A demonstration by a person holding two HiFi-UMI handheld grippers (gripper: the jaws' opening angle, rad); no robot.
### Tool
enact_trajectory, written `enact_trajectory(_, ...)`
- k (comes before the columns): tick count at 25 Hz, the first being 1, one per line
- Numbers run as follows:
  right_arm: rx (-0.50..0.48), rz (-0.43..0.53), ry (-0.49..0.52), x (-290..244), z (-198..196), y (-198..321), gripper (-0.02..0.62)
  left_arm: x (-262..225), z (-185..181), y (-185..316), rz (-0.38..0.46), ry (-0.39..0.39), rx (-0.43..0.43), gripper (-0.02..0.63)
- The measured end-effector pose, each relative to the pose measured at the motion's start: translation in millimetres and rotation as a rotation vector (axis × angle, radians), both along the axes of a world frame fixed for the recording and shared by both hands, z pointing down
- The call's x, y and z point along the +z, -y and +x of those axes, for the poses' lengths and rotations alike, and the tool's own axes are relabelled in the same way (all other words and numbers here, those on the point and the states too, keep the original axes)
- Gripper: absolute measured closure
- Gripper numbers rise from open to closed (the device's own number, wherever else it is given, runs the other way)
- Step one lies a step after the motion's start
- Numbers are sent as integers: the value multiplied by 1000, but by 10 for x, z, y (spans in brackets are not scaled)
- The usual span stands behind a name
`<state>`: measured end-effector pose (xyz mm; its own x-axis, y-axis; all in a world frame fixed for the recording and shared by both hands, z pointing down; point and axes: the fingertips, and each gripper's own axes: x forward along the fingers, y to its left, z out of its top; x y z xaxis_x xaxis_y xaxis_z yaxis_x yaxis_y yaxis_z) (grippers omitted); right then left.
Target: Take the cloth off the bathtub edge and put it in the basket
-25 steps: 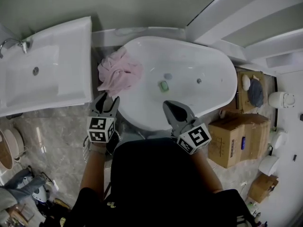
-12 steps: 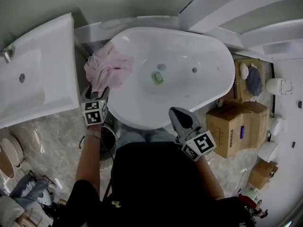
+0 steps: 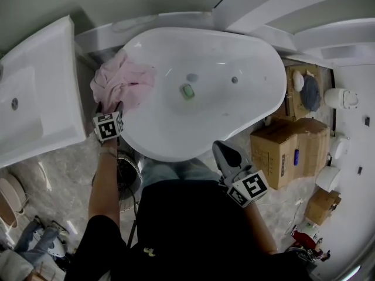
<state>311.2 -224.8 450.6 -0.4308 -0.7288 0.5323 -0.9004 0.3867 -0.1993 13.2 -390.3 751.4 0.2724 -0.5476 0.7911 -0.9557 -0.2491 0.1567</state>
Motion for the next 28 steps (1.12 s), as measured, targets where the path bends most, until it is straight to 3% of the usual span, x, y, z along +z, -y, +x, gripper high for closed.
enact_trajectory(8,7,-11,-8,28,85,-9,598,402,35,23,-48,5,-2,233)
enact_trajectory(10,8,-15,-8,43,103,-16,598,433,52,17,-58,-2,6,278)
enact_trajectory(18,-5,-11,-6,55,129,-4,597,397,60,-20,-66,-6,-45,341)
enact_trajectory(28,-22,19,-3,-21,107,7,597,234,26,-150,-75,63,-91,362)
